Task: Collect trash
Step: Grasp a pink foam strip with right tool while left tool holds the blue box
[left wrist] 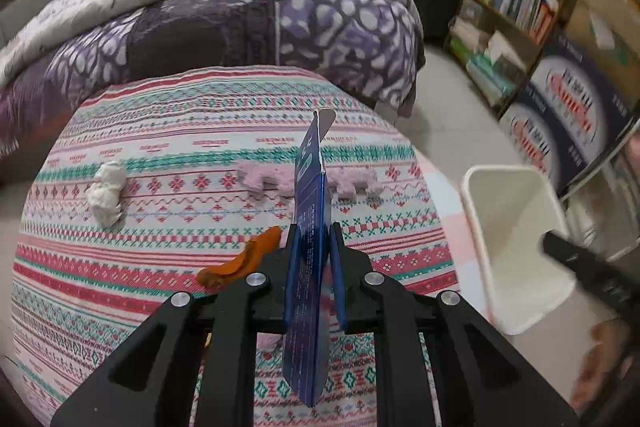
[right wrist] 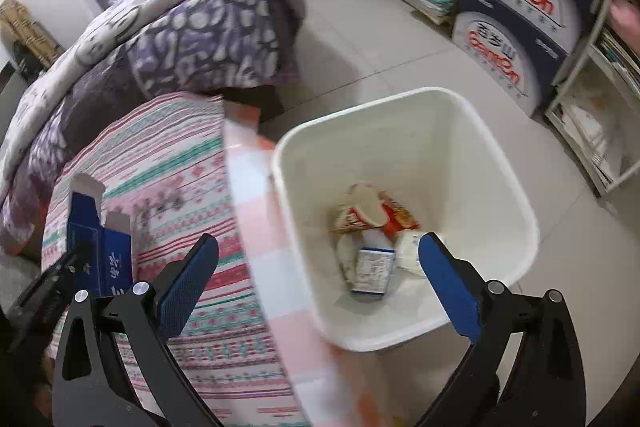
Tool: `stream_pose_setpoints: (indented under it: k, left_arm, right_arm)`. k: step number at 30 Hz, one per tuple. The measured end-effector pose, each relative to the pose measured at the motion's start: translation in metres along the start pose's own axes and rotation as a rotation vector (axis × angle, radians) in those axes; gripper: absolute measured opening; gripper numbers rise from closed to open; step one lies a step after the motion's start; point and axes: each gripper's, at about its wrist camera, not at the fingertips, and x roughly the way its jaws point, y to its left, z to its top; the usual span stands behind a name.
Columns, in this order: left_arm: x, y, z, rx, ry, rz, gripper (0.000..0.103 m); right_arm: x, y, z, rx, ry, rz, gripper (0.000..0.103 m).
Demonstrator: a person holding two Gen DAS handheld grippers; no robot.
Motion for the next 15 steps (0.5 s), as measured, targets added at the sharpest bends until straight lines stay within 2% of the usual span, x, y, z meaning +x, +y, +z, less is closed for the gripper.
stream_pose_setpoints:
  k: [7, 10, 15]
  left_arm:
    - [-0.041, 0.041, -0.012, -0.121, -0.055, -0.029, 0.015]
    - [-0.061, 0.063, -0.022, -0.160, -0.090, 0.048, 0.015]
    - [-0.091, 0.103, -0.035, -0.249, -0.145, 0.120, 0.015]
  right_arm:
    - [0.011, 0.049, -0.015, -0.066, 0.028, 0.060, 0.096]
    - [0.020, 0.068, -0.022, -0.075, 0.054, 0.090, 0.096]
    - [0.043, 0.100, -0.032, -0.060, 0.104, 0.138, 0.096]
